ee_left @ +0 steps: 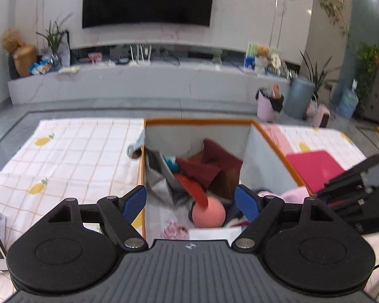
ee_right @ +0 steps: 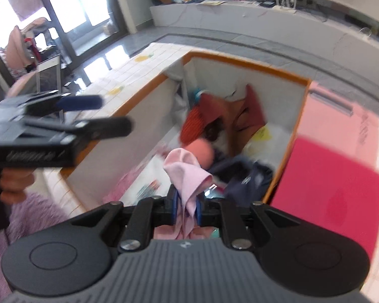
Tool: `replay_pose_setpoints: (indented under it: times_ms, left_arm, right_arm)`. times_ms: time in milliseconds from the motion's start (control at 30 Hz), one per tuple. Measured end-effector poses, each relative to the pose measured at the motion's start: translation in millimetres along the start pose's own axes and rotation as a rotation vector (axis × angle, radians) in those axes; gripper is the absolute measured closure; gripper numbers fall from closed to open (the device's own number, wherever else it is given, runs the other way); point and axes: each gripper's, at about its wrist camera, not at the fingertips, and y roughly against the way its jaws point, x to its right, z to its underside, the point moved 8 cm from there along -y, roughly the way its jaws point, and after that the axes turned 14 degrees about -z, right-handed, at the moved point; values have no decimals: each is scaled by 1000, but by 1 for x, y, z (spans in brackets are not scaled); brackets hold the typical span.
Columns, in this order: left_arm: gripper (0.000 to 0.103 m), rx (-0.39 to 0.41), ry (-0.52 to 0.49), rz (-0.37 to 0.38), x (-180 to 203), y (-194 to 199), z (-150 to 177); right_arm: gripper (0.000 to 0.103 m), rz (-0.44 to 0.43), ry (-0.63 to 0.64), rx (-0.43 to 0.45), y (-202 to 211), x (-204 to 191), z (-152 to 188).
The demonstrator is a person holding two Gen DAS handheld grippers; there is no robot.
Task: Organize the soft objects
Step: 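Lower the pink cloth into the box and open the right tool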
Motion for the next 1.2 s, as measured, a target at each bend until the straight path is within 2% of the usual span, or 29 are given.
replay_pose_setpoints:
  times_ms: [167,267,333,467,567,700,833,933,1033,1067,1133,1167,1200]
  left_arm:
    - [10,66,54,-34,-3,7,-5]
    - [10,60,96,-14,-8,5,0]
    - [10,60,107,9,-9,3,4]
    - [10,40,124,65,-10,-1,14]
    - [10,21,119,81,-8,-4,20]
    - [10,42,83,62,-3,1,23]
    - [10,42,49,71,1,2,25]
    - [10,1,5,107,7,-1,33]
    - [10,23,-25,86,10,1,35]
    - [10,30,-29,85,11,2,34]
    - [10,29,-22,87,11,3,34]
    - [10,25,-19,89,12,3,35]
    - [10,23,-20,89,12,2,35]
  right_arm:
    - [90,141,-48,5,-4,25,-35]
    - [90,291,-47,5,-15,45,-58]
    - [90,348,-4,-32,-29,55,-71]
    - [91,380,46,-75,-59,67,-89]
    - [91,346,40,-79,-76,68,-94]
    - [91,384,25,-175,-100,79,-93]
    - [91,474,68,-261,-114,90,-88]
    - [91,466,41,-297,-121,96,-84]
    - [91,485,26,-349,-127,104,-77]
    - [89,497,28,-342,-127,106,-77]
    - [61,493,23,-297,-125,106,-82]
    - [55,467,30,-276,-124,103,-84]
    - [44,447,40,-264,-124,100,-86]
